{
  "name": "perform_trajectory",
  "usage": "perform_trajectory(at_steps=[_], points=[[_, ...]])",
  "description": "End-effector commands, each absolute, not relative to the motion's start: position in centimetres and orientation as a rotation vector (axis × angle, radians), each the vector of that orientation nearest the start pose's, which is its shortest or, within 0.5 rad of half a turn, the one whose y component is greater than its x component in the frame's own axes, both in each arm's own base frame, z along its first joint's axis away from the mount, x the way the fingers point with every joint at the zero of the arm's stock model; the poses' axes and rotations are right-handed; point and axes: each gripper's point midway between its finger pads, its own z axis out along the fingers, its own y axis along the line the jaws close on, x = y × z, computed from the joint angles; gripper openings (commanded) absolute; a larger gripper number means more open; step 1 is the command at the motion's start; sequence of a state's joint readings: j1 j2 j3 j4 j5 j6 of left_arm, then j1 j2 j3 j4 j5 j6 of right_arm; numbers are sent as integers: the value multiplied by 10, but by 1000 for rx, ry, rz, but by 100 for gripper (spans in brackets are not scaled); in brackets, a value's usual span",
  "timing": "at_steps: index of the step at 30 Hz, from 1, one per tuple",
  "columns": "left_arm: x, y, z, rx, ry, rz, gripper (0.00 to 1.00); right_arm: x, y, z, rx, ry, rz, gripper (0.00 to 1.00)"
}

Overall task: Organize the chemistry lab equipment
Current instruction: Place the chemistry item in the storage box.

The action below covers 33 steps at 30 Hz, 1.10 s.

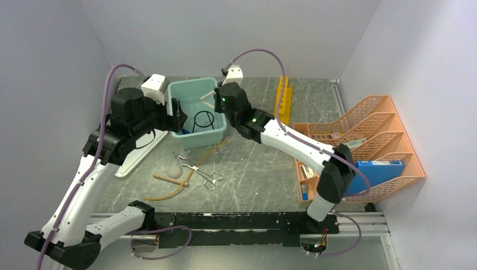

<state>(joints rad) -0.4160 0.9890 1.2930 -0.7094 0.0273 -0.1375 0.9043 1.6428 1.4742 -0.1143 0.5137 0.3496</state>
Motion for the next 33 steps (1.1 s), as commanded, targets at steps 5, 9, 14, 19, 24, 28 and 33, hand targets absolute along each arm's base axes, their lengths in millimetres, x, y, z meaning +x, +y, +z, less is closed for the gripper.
perform_trajectory(at_steps=[5, 9, 14, 19, 24, 28, 33], points=[[264, -132, 340, 324, 1951, -395, 87, 431, 383, 270, -173, 1828, 429, 0], [263, -129, 333, 328, 1975, -378, 87, 453, 399, 248, -194, 1853, 418, 0], [263, -127, 325, 319, 2001, -361, 87, 477, 419, 223, -222, 1893, 416, 0], [264, -126, 325, 308, 2002, -356, 87, 495, 428, 193, -241, 1939, 380, 0], [266, -125, 323, 307, 2012, -344, 87, 509, 430, 171, -241, 1964, 363, 0], [267, -126, 319, 305, 2023, -344, 87, 516, 432, 149, -260, 1995, 336, 0], [269, -121, 316, 288, 2027, -313, 87, 524, 430, 134, -262, 2008, 304, 0]])
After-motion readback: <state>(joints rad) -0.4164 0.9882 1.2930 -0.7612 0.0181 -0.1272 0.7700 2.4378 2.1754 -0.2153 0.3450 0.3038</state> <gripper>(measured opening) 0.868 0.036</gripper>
